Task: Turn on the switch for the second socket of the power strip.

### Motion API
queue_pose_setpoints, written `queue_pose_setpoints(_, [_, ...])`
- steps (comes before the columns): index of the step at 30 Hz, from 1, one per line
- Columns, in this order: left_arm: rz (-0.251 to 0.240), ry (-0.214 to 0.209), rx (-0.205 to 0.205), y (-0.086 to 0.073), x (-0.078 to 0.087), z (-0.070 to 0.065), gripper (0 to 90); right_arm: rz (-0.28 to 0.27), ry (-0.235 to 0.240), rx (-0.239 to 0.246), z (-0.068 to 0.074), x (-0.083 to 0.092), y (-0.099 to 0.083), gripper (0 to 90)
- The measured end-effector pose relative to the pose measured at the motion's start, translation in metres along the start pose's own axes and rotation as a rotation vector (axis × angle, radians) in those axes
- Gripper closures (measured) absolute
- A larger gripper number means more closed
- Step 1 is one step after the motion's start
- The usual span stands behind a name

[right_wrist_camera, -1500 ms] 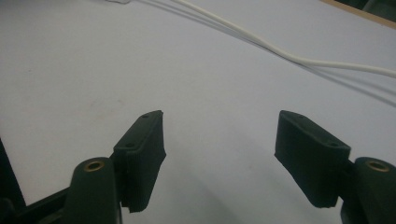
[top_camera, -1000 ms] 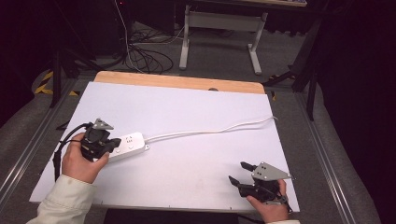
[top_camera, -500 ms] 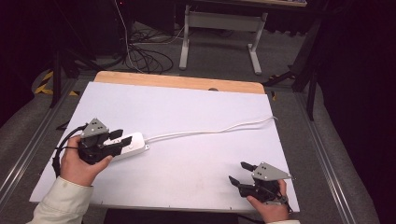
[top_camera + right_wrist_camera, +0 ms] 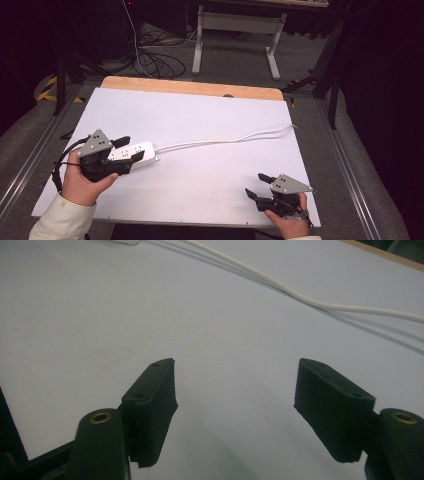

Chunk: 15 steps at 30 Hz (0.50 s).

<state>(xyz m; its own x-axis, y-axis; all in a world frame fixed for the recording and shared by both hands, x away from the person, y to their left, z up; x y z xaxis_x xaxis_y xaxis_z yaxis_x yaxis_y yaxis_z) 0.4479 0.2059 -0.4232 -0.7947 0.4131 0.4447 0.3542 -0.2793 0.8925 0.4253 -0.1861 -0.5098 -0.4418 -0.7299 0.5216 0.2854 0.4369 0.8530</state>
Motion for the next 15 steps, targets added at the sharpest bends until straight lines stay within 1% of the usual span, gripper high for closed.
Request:
queue_pose_setpoints(1, [-0.002, -0.008, -0.001, 0.000, 0.000, -0.001, 27.3, 0.000, 0.000, 0.000, 0.000, 0.000, 0.000, 33.5])
queue_pose_setpoints(3, [-0.008, -0.045, 0.021, -0.001, 0.002, -0.004, 18.7, -0.002, 0.000, 0.002, 0.000, 0.000, 0.000, 33.5])
queue_pose_setpoints(5, [-0.031, -0.082, 0.029, -0.002, 0.005, -0.007, 15.1, -0.004, 0.001, 0.001, 0.000, 0.000, 0.000, 33.5])
queue_pose_setpoints(7, [-0.042, -0.116, 0.023, -0.004, 0.008, -0.010, 12.1, -0.003, 0.000, 0.002, 0.000, 0.001, 0.000, 33.5])
queue_pose_setpoints(10, [-0.072, -0.155, 0.003, -0.008, 0.013, -0.012, 10.0, -0.005, 0.002, 0.002, 0.000, 0.001, 0.000, 33.5])
queue_pose_setpoints(12, [-0.085, -0.172, -0.006, -0.011, 0.016, -0.013, 9.0, -0.006, 0.005, 0.003, 0.001, 0.001, 0.000, 33.5])
queue_pose_setpoints(13, [-0.086, -0.175, -0.019, -0.013, 0.018, -0.012, 9.0, -0.006, 0.005, 0.003, 0.001, 0.001, 0.000, 33.5])
queue_pose_setpoints(14, [-0.093, -0.177, -0.016, -0.015, 0.019, -0.013, 9.0, -0.007, 0.004, 0.003, 0.001, 0.001, 0.000, 33.4])
queue_pose_setpoints(15, [-0.094, -0.180, -0.032, -0.017, 0.020, -0.013, 9.0, -0.008, 0.005, 0.004, 0.001, 0.001, 0.000, 33.5])
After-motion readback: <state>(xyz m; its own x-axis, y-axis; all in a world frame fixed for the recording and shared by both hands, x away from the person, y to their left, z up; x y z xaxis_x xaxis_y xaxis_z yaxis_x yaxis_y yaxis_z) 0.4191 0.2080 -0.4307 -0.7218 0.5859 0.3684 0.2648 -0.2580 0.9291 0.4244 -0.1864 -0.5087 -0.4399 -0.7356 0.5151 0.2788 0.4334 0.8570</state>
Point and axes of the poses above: each handheld gripper's, and its own axes: x roughly backward along the jaws, y roughly out of its top, z roughly to its left, the point moved 8 cm from there along -x, roughly forward along the jaws, and after that the axes turned 12 degrees about y, right-handed, at the moved point
